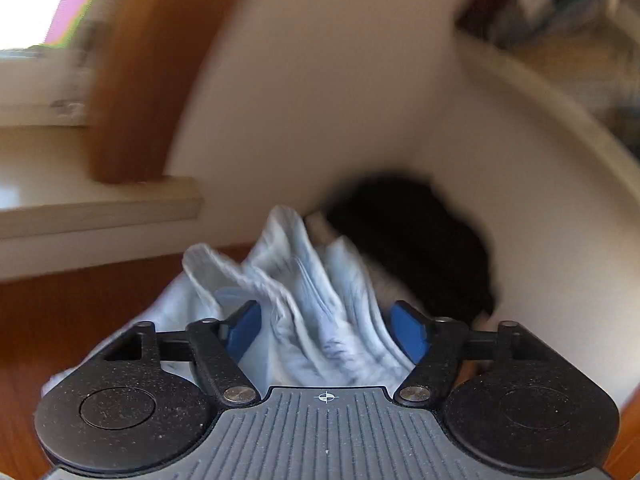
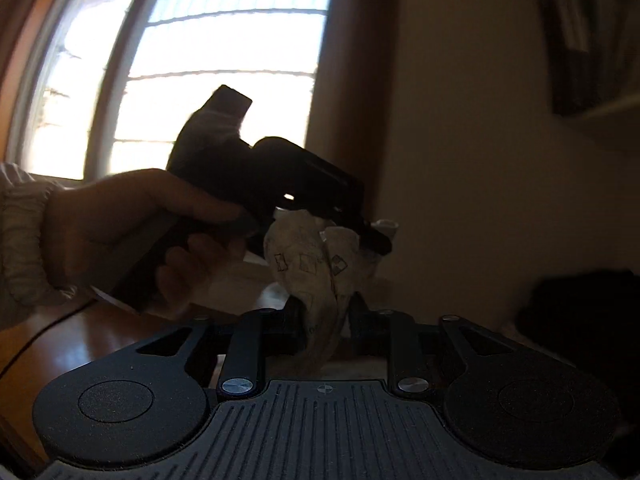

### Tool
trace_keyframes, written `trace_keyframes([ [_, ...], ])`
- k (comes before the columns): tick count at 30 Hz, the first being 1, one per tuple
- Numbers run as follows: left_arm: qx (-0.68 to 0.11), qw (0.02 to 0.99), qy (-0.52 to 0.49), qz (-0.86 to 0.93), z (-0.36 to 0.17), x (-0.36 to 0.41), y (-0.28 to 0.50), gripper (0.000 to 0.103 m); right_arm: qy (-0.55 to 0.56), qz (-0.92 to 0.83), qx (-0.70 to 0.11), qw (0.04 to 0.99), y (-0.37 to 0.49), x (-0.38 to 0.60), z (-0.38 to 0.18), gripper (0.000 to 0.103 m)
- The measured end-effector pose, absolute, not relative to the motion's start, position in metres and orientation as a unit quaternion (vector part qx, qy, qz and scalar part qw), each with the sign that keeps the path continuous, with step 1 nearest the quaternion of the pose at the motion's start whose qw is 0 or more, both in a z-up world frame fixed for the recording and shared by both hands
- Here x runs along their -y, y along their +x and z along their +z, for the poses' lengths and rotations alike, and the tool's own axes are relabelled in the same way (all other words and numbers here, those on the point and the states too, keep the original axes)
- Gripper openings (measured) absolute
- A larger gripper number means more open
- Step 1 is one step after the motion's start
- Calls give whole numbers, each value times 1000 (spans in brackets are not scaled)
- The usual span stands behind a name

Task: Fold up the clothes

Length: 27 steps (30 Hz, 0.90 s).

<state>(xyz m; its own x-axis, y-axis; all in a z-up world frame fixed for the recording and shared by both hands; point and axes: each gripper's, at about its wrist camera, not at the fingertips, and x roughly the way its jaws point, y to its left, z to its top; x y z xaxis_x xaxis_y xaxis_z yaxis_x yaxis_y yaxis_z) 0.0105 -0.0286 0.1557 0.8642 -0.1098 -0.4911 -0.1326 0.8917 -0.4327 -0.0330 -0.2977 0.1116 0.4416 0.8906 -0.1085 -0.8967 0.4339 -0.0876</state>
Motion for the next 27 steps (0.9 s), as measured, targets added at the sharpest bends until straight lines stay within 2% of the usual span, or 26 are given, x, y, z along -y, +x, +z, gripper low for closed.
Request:
trace_keyframes([
  [1, -261, 941, -214, 10, 152, 31, 15, 74, -60, 499, -58, 863, -16, 307, 96, 58],
  [2, -260, 943, -208, 11, 147, 26, 14, 76, -54, 475, -103, 873, 3, 315, 78, 62],
  [3, -259, 944, -202, 12, 142, 21, 12, 80, -47, 462, -134, 875, 17, 323, 64, 62],
  [5, -259, 943, -207, 21, 131, 4, 6, 80, -42, 452, -174, 874, 36, 332, 44, 63],
  [14, -240, 942, -224, 67, 85, -85, -53, 86, -58, 484, -147, 861, 39, 304, 61, 71],
  [18, -249, 938, -236, 56, 63, -102, -70, 86, -100, 503, -184, 838, 38, 280, 65, 71],
  [21, -251, 939, -228, 49, 56, -106, -76, 86, -153, 464, -205, 848, 46, 277, 57, 66],
  [27, -247, 943, -222, 31, 42, -107, -75, 86, -152, 416, -201, 874, 57, 280, 74, 65],
])
